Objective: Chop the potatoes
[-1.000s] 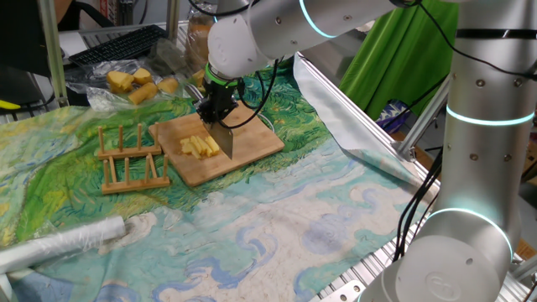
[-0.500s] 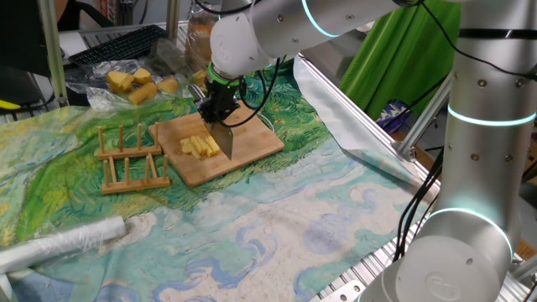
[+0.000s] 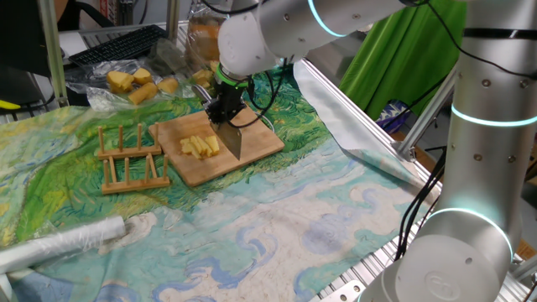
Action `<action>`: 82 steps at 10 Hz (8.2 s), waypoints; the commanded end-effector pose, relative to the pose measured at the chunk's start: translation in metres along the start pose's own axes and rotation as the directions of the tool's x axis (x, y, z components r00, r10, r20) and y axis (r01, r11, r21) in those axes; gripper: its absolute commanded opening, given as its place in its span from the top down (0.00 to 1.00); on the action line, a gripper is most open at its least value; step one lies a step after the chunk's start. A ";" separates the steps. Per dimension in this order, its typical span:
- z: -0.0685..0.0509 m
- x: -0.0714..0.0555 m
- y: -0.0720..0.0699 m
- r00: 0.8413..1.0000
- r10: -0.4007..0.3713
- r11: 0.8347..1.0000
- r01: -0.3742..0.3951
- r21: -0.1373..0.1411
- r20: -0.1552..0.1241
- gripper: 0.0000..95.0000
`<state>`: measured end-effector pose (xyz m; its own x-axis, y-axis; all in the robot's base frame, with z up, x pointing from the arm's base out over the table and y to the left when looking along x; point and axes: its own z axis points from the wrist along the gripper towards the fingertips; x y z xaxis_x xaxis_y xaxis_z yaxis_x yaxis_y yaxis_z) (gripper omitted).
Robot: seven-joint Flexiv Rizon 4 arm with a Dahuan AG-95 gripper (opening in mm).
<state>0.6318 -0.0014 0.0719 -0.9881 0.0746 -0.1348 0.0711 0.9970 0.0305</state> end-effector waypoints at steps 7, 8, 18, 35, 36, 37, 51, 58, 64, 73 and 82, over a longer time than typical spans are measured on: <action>0.005 0.001 0.012 1.000 0.021 1.000 -0.021 -0.012 -0.003 1.00; 0.005 0.001 0.012 1.000 0.023 1.000 -0.023 -0.013 -0.002 1.00; 0.004 0.006 0.012 0.999 0.032 0.999 -0.032 -0.006 0.007 1.00; 0.008 0.011 0.014 1.000 0.027 1.000 -0.027 0.011 0.012 1.00; 0.006 0.010 0.013 1.000 0.025 1.000 -0.025 0.014 0.013 1.00; 0.002 0.005 0.013 1.000 0.023 1.000 -0.023 0.019 0.014 1.00; 0.035 -0.005 0.017 0.999 0.014 1.000 -0.013 -0.002 0.029 1.00; 0.009 -0.006 0.014 1.000 0.008 1.000 -0.008 0.016 0.010 1.00; 0.000 -0.017 0.014 0.997 0.040 0.999 -0.041 0.013 0.066 1.00; 0.037 -0.030 0.023 0.985 0.053 0.998 -0.055 0.010 0.164 1.00; 0.033 -0.032 0.028 0.989 0.044 0.999 -0.046 0.011 0.138 1.00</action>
<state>0.6711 0.0248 0.0438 -0.9560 0.1208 -0.2673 0.1196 0.9926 0.0209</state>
